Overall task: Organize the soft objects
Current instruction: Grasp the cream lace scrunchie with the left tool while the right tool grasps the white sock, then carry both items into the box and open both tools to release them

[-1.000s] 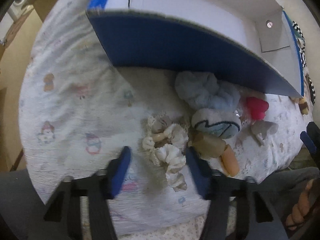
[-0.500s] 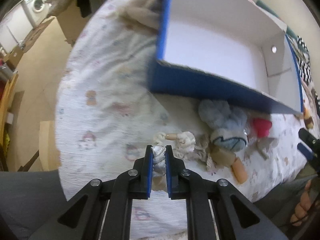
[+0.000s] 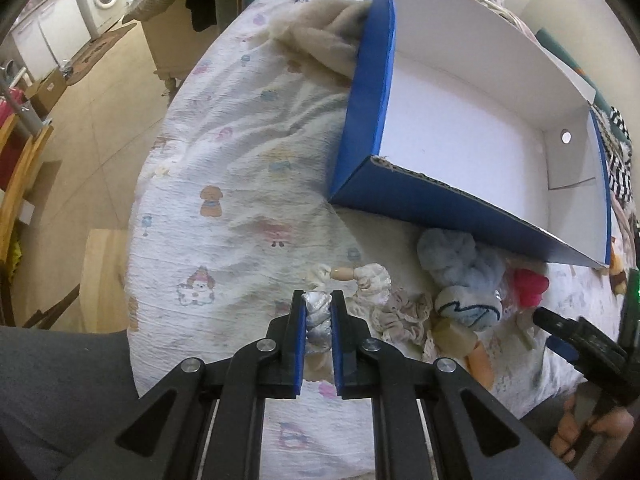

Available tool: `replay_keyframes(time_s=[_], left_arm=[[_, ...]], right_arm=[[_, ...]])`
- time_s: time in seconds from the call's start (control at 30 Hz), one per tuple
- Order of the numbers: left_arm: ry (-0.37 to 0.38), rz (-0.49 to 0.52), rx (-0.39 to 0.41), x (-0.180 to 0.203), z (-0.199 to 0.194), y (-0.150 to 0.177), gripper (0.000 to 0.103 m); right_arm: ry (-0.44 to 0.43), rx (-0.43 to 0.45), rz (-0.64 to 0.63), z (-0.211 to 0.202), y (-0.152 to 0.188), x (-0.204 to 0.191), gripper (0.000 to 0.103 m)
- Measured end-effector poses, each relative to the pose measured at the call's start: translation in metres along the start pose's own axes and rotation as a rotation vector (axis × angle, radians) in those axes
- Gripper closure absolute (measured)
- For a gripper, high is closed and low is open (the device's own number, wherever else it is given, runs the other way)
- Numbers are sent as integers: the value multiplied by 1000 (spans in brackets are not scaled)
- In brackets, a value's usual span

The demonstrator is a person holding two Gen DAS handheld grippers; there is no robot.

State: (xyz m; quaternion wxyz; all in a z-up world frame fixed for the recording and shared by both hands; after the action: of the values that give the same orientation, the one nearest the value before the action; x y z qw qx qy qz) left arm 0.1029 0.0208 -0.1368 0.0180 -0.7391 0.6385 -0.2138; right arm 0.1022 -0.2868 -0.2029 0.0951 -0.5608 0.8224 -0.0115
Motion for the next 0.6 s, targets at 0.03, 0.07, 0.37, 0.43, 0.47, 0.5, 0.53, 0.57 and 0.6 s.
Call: replay_keyframes(time_s=[0.03, 0.07, 0.37, 0.43, 0.47, 0.5, 0.53, 0.57, 0.6], left_arm=[[3, -1, 0, 0, 0, 0, 93], [4, -2, 0, 0, 0, 0, 93], [-19, 19, 21, -1, -5, -2, 93], [-23, 16, 26, -2, -7, -1, 93], [-21, 14, 26, -3, -7, -2, 93], [-21, 15, 27, -3, -7, -1, 93], [-25, 16, 30, -4, -7, -1, 93], [-31, 19, 34, -3, -8, -2, 93], [-34, 21, 37, -3, -9, -1, 93]], right_arm=[[-12, -11, 1, 3, 1, -2, 35], [-13, -12, -4, 4, 1, -3, 57], [-78, 64, -43, -22, 9, -8, 77], [-102, 84, -38, -29, 11, -7, 77], [-104, 93, -42, -32, 12, -9, 77], [-108, 100, -48, -35, 11, -8, 77], [-113, 111, -57, -39, 12, -9, 77], [-114, 125, -65, -43, 13, -11, 77], [-117, 140, -71, -47, 14, -12, 77]])
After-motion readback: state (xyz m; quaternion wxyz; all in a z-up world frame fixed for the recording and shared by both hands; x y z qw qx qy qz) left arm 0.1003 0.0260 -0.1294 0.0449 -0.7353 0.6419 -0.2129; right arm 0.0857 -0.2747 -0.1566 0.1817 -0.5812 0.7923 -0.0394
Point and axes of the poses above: each gripper's, at about its wrist camera, not at the fingertips, and z roughly the way its jaws point, x to its right, y to its underside, the point moved 4 cm from there along z, roughly the way its jaws point, and after that the axes turned 10 degrees about y, right-handed, at the moved point
